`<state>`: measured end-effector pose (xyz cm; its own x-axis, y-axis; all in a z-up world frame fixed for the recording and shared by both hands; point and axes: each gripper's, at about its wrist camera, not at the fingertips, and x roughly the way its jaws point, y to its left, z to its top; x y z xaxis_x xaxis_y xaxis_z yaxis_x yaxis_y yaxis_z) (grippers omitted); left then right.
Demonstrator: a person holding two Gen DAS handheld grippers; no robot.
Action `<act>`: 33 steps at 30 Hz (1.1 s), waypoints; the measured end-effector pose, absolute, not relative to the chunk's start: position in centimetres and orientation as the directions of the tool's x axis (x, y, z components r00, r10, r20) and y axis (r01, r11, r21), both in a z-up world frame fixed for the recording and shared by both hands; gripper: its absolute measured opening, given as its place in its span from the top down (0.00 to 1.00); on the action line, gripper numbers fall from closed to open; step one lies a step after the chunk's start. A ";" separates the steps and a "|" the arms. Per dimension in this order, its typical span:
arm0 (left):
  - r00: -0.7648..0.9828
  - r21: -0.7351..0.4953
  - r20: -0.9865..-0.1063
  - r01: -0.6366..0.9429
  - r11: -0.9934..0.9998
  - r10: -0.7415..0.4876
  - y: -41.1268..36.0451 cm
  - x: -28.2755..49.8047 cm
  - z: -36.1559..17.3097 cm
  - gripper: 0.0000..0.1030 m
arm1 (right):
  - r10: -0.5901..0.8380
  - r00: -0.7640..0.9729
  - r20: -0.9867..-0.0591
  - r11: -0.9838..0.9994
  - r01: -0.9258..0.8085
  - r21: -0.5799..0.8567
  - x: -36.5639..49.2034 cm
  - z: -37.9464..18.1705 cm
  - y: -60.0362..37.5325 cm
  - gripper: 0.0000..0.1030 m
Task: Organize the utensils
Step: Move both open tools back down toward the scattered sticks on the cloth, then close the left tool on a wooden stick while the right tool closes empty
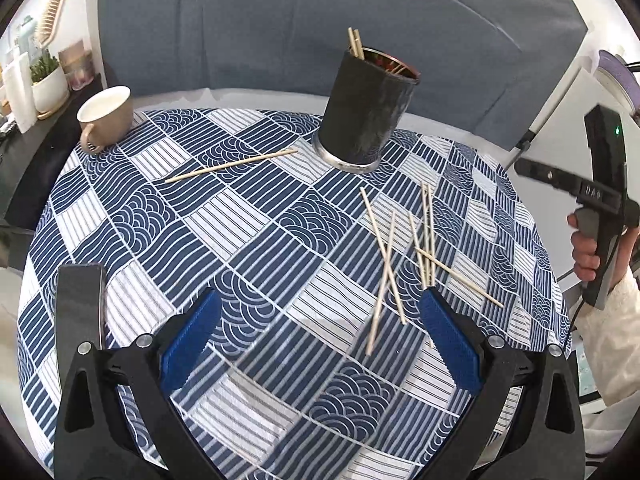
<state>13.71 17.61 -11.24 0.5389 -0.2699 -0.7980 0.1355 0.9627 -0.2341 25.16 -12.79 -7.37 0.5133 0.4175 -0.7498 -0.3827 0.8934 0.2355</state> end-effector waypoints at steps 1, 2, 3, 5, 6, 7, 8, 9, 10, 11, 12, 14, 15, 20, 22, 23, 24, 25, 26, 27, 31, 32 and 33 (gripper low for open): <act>0.531 -0.234 -0.803 0.139 0.962 -0.271 17.8 14.4 -11.6 0.06 | 0.407 0.505 -0.761 0.898 -0.372 0.234 25.6 -8.0 -13.0 0.14; 0.523 -0.235 -0.807 0.142 0.961 -0.275 18.0 15.0 -12.0 0.06 | 0.396 0.497 -0.772 0.904 -0.358 0.233 26.0 -8.7 -13.2 0.14; 0.515 -0.236 -0.811 0.144 0.961 -0.277 18.2 15.7 -12.4 0.06 | 0.389 0.492 -0.779 0.908 -0.350 0.232 26.4 -9.2 -13.3 0.14; 0.492 -0.232 -0.827 0.141 0.963 -0.271 18.7 17.6 -13.4 0.06 | 0.365 0.473 -0.802 0.919 -0.322 0.229 27.3 -10.7 -13.6 0.14; 0.488 -0.229 -0.830 0.140 0.963 -0.268 18.9 18.1 -13.7 0.06 | 0.359 0.464 -0.809 0.922 -0.312 0.230 27.7 -11.4 -13.7 0.14; 0.485 -0.225 -0.833 0.143 0.964 -0.266 19.1 19.0 -14.1 0.06 | 0.349 0.451 -0.821 0.927 -0.297 0.231 28.2 -12.3 -13.9 0.14; 0.481 -0.223 -0.835 0.146 0.964 -0.266 19.3 19.7 -14.3 0.06 | 0.340 0.441 -0.831 0.930 -0.286 0.229 28.7 -12.9 -13.9 0.14; 0.476 -0.220 -0.838 0.148 0.964 -0.265 19.5 20.5 -14.6 0.06 | 0.331 0.433 -0.839 0.934 -0.278 0.225 29.0 -13.5 -14.1 0.14; 0.469 -0.220 -0.842 0.158 0.963 -0.269 19.7 21.3 -14.8 0.06 | 0.318 0.421 -0.849 0.939 -0.267 0.219 29.6 -14.3 -14.2 0.14; 0.467 -0.207 -0.844 0.170 0.964 -0.263 19.9 22.4 -15.0 0.06 | 0.309 0.413 -0.857 0.942 -0.259 0.215 30.1 -14.8 -14.3 0.14; 0.464 -0.199 -0.847 0.178 0.964 -0.260 20.0 23.0 -15.2 0.06 | 0.297 0.401 -0.866 0.946 -0.247 0.210 30.8 -15.6 -14.4 0.14; 0.444 -0.180 -0.858 0.211 0.961 -0.258 20.4 25.2 -15.7 0.06 | 0.280 0.383 -0.880 0.952 -0.227 0.204 31.8 -16.7 -14.5 0.14; 0.435 -0.168 -0.863 0.231 0.958 -0.256 20.5 26.3 -15.9 0.06 | 0.272 0.373 -0.887 0.955 -0.216 0.202 32.3 -17.3 -14.7 0.14; 0.375 -0.119 -0.894 0.330 0.936 -0.245 21.0 30.5 -17.8 0.13 | 0.232 0.339 -0.912 0.969 -0.164 0.186 34.0 -19.5 -15.3 0.14; 0.345 -0.096 -0.910 0.362 0.927 -0.229 21.3 32.1 -18.9 0.15 | 0.212 0.327 -0.921 0.974 -0.148 0.171 34.5 -20.2 -15.5 0.14; 0.334 -0.091 -0.915 0.373 0.923 -0.225 21.4 32.7 -19.3 0.16 | 0.207 0.320 -0.925 0.975 -0.146 0.168 34.6 -20.5 -15.6 0.14; 0.323 -0.081 -0.921 0.387 0.919 -0.217 21.6 33.4 -19.8 0.17 | 0.202 0.313 -0.928 0.976 -0.146 0.163 34.8 -20.8 -15.6 0.14; 0.312 -0.070 -0.927 0.397 0.915 -0.207 21.7 34.0 -20.2 0.18 | 0.189 0.307 -0.933 0.977 -0.149 0.149 34.8 -21.1 -15.6 0.14; 0.303 -0.062 -0.932 0.408 0.911 -0.199 21.7 34.5 -20.6 0.18 | 0.180 0.305 -0.935 0.979 -0.153 0.138 34.9 -21.2 -15.6 0.14; 0.290 -0.061 -0.936 0.418 0.906 -0.197 21.8 34.9 -21.0 0.18 | 0.169 0.301 -0.938 0.979 -0.158 0.126 34.9 -21.4 -15.5 0.14; 0.269 -0.038 -0.946 0.461 0.886 -0.180 21.6 35.8 -21.9 0.20 | 0.151 0.291 -0.945 0.981 -0.161 0.108 35.1 -21.8 -15.6 0.14; 0.270 -0.029 -0.947 0.470 0.882 -0.175 21.5 35.9 -21.9 0.22 | 0.149 0.292 -0.945 0.981 -0.162 0.105 35.2 -22.0 -15.5 0.14; 0.274 -0.019 -0.947 0.473 0.881 -0.168 21.5 36.0 -21.8 0.25 | 0.142 0.297 -0.944 0.982 -0.162 0.097 35.3 -22.0 -15.6 0.15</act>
